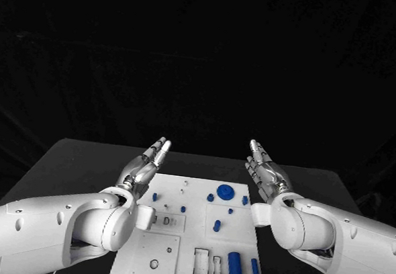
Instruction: Assemble the parts on the task board
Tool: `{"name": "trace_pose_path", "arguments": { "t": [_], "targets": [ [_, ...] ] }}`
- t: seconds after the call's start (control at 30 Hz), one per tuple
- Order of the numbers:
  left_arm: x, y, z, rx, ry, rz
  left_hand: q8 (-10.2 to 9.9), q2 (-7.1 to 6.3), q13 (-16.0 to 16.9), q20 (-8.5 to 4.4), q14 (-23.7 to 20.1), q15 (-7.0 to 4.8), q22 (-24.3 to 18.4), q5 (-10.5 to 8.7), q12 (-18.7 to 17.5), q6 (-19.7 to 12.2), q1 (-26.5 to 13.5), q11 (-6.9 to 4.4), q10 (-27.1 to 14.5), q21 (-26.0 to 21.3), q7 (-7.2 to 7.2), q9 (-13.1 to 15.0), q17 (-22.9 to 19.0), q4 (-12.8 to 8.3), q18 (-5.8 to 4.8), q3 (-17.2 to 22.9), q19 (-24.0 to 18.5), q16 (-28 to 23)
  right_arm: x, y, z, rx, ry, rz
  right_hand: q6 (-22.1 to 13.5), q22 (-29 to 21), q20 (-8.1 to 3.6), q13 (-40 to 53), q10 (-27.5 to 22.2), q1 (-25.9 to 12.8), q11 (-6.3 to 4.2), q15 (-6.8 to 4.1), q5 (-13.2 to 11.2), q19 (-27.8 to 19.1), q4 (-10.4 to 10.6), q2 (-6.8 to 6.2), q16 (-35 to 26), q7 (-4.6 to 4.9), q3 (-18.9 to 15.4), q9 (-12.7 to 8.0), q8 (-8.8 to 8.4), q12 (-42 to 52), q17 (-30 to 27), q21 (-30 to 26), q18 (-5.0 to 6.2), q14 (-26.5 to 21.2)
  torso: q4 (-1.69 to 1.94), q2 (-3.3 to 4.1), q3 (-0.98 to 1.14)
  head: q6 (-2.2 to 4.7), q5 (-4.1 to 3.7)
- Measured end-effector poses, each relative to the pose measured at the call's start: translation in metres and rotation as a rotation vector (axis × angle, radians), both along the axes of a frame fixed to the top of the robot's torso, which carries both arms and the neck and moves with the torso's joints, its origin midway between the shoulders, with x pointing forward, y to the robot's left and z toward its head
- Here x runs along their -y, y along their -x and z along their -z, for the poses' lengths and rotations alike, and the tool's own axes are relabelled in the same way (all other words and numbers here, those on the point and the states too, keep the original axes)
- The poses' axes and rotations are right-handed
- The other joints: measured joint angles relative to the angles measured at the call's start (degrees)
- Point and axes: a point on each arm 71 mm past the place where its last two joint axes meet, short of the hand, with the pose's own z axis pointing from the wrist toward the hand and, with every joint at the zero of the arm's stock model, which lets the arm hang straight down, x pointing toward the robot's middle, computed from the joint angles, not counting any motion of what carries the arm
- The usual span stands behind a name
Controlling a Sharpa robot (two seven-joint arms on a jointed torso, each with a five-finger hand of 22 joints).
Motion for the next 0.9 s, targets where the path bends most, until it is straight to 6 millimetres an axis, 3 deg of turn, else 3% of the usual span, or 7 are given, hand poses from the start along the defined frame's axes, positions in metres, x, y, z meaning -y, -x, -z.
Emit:
{"name": "trace_pose_path", "arguments": {
  "t": [0.07,0.17,0.37,0.53,0.77,0.83,0.9],
  "targets": [
    [0.002,0.002,0.0,0.001,0.028,0.027,0.0,0.21,0.0,1.52,0.0,0.0,0.0,0.0,0.0,0.3,2.2,0.0,0.0,0.0,0.29,0.1,0.0,0.4,1.34,-0.7,0.0,0.0,0.0,0.002,0.003,-0.033,-0.036,-0.039,0.0,0.0,0.05,0.0,0.0,1.3,0.3,0.0,0.0,0.0,0.2,-0.03,0.0,0.31,-0.3,0.0,0.0,0.0,0.0,0.0,0.19,0.0,0.0,0.0,-0.01,0.0,0.0],
    [0.004,0.004,0.0,0.002,0.061,0.052,0.0,0.48,0.0,3.14,0.0,0.0,0.0,0.0,0.0,0.5,2.9,0.0,0.0,0.0,0.1,0.1,0.0,0.5,1.41,-0.8,0.0,0.0,-0.002,0.004,0.006,-0.075,-0.088,-0.094,0.0,0.0,1.51,0.0,0.0,3.1,2.35,0.0,0.0,0.0,0.5,-0.42,0.0,2.01,-0.8,0.0,0.0,0.0,0.0,0.0,0.88,0.0,0.0,0.01,-0.03,-0.01,0.0],
    [0.005,0.004,-0.001,0.009,0.097,0.071,0.0,0.42,0.0,3.3,0.0,0.0,0.0,0.0,0.0,0.8,3.3,-0.4,0.0,0.0,-0.15,0.1,0.0,0.5,1.41,-0.8,0.0,0.0,-0.005,0.007,0.008,-0.129,-0.165,-0.172,0.1,0.0,5.48,0.0,0.0,4.0,5.57,0.01,0.0,0.0,0.5,-0.84,0.0,2.82,-0.8,0.0,0.0,0.0,0.0,0.0,0.88,0.0,0.0,0.01,-0.03,-0.01,0.0],
    [-0.013,0.002,-0.005,0.074,0.049,0.078,0.0,0.52,0.0,1.06,0.0,0.01,0.0,0.0,0.0,1.0,3.9,-0.81,0.0,0.0,-0.42,0.1,0.0,0.5,2.25,-0.8,0.0,0.0,0.004,0.003,0.002,-0.122,-0.196,-0.227,1.4,0.0,10.48,0.0,0.0,4.3,7.61,5.43,0.8,0.0,0.5,-0.54,0.0,6.45,-0.8,0.4,0.81,0.0,0.0,0.0,0.88,0.0,-0.08,1.04,-0.27,-0.96,-0.15],
    [-0.02,0.006,-0.01,0.155,-0.011,0.124,0.4,0.44,0.0,1.49,0.0,0.01,0.0,1.06,0.0,3.3,5.5,-0.17,0.0,0.0,0.68,0.4,0.0,0.5,2.25,-0.8,0.0,0.0,0.006,-0.001,-0.009,-0.07,-0.17,-0.309,7.7,1.5,17.99,0.6,1.7,9.1,11.21,12.06,4.7,4.8,0.3,-1.4,1.2,10.87,-0.2,1.8,4.75,1.5,0.8,2.7,0.88,3.0,-0.39,3.32,-0.62,-2.13,-0.1],
    [-0.025,0.006,-0.013,0.174,-0.023,0.128,0.4,0.6,0.0,2.02,0.0,0.01,0.0,1.49,0.0,3.4,5.7,-0.17,0.0,0.0,0.71,0.4,0.0,0.5,2.26,-0.8,-0.1,0.0,0.006,-0.005,-0.015,-0.043,-0.145,-0.335,10.2,2.5,18.64,0.9,2.6,11.9,12.3,13.17,7.4,9.0,-0.6,-1.93,2.5,11.7,0.7,2.2,5.99,2.3,1.6,4.7,0.88,6.6,-0.5,3.88,-0.63,-2.52,0.26],
    [-0.029,0.005,-0.016,0.187,-0.033,0.128,0.4,0.6,0.0,2.95,0.0,0.01,0.0,2.18,0.0,3.6,6.6,-0.04,0.1,0.0,0.91,0.4,0.0,0.5,2.25,-0.8,0.0,0.0,0.006,-0.008,-0.022,-0.013,-0.114,-0.358,13.3,3.8,18.6,1.5,5.0,16.2,13.94,14.35,13.5,15.8,-2.8,-2.52,5.1,13.01,1.9,2.7,7.44,4.2,2.9,7.8,0.1,13.0,-0.59,4.44,-0.63,-2.76,0.6]
  ]
}}
